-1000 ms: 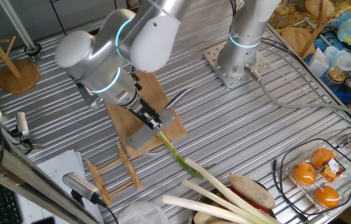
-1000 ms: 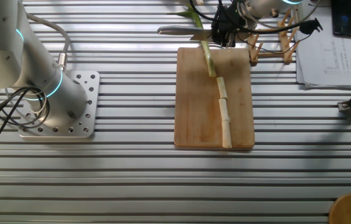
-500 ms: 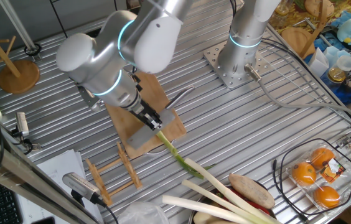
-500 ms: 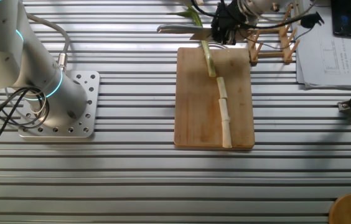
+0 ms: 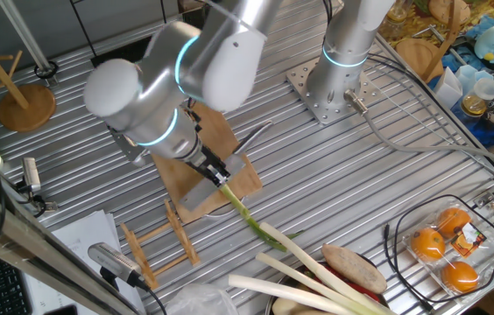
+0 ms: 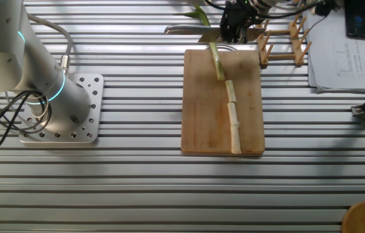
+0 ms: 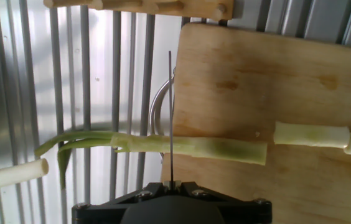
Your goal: Chop the scallions
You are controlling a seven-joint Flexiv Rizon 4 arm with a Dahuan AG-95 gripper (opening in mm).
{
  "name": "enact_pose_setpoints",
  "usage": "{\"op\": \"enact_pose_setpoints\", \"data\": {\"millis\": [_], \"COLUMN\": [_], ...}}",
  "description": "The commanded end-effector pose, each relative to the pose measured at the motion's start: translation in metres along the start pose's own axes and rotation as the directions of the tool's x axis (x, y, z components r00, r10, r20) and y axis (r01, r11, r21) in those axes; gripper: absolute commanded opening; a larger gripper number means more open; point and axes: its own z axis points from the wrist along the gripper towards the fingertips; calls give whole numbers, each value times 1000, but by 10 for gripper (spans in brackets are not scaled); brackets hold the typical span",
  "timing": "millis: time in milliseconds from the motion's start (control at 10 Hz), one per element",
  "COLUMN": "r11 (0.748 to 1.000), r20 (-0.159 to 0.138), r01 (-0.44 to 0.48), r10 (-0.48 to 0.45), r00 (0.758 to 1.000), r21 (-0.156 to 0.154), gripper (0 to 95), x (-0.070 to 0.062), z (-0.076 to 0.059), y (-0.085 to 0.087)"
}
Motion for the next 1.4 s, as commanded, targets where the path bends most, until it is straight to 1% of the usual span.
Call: {"op": "enact_pose_setpoints", "data": {"millis": [100,200,300,400,500,600,700,800,900,1000,1100,1300,1400], "r11": [996,994,996,997,997,997,998,997,997,997,996,996,996], "r20": [-10,-28,-66,-92,-113,-114,-124,-130,-137,-140,-144,-175,-177], "r01": [90,106,90,78,76,73,65,67,70,76,79,79,76], "r10": [-90,-105,-90,-79,-78,-75,-68,-70,-73,-80,-84,-86,-83], "r00": [996,994,994,993,991,991,990,989,988,987,986,981,981], "r21": [27,16,-2,-6,-19,-21,-27,-26,-28,-34,-35,-45,-45], "gripper": [0,0,0,0,0,0,0,0,0,0,0,0,0], "x": [1,1,3,7,16,18,31,36,38,43,44,50,51], "z": [0,0,-1,-3,-4,-4,1,5,10,20,24,37,39], "y": [-1,-1,3,12,24,26,43,49,53,56,57,64,67]}}
